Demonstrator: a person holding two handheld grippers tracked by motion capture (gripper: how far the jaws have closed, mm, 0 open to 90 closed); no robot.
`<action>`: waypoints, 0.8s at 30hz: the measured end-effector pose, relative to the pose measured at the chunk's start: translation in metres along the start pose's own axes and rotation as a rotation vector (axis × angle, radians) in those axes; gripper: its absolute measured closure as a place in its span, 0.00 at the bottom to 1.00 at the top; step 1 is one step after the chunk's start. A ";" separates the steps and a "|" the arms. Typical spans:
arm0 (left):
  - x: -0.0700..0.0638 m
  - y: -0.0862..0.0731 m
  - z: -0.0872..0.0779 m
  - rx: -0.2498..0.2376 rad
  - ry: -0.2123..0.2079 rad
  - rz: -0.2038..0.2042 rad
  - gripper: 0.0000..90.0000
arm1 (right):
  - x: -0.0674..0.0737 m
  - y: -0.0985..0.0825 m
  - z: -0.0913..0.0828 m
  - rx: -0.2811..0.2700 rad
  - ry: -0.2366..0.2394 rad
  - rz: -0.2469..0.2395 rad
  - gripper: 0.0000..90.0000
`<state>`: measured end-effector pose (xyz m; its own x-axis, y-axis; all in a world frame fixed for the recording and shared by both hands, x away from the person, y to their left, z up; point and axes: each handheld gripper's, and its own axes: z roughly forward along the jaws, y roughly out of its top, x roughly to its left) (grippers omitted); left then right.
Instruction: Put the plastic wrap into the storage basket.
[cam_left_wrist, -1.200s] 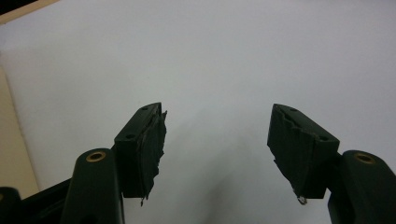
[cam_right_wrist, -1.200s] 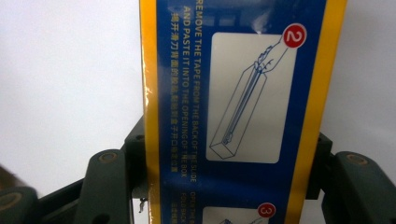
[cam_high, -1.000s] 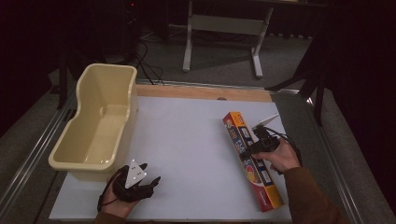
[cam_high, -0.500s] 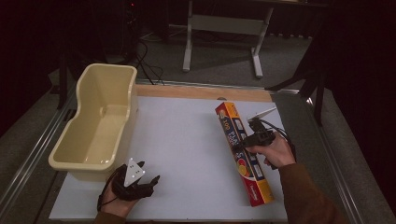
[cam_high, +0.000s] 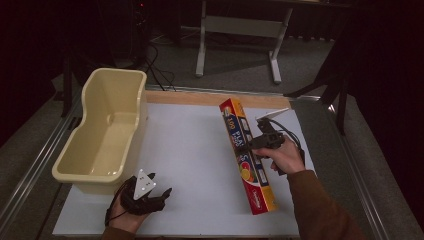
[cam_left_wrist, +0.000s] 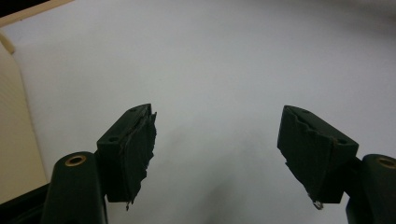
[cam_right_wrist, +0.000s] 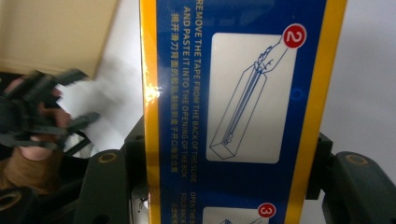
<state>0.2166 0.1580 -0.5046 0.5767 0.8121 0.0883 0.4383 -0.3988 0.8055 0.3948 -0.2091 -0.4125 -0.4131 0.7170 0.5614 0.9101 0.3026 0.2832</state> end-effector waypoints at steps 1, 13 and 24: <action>0.000 0.000 0.000 -0.001 -0.001 -0.001 0.31 | 0.002 0.001 0.001 -0.010 0.013 -0.007 0.44; -0.003 0.001 0.002 -0.002 -0.007 0.012 0.31 | 0.037 0.018 0.007 -0.105 0.162 -0.012 0.44; -0.005 0.001 0.003 0.003 -0.012 0.019 0.31 | 0.068 0.043 0.029 -0.096 0.268 -0.029 0.44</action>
<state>0.2160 0.1525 -0.5062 0.5935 0.7991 0.0965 0.4294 -0.4158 0.8017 0.4064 -0.1291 -0.3845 -0.4446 0.5135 0.7340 0.8957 0.2509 0.3671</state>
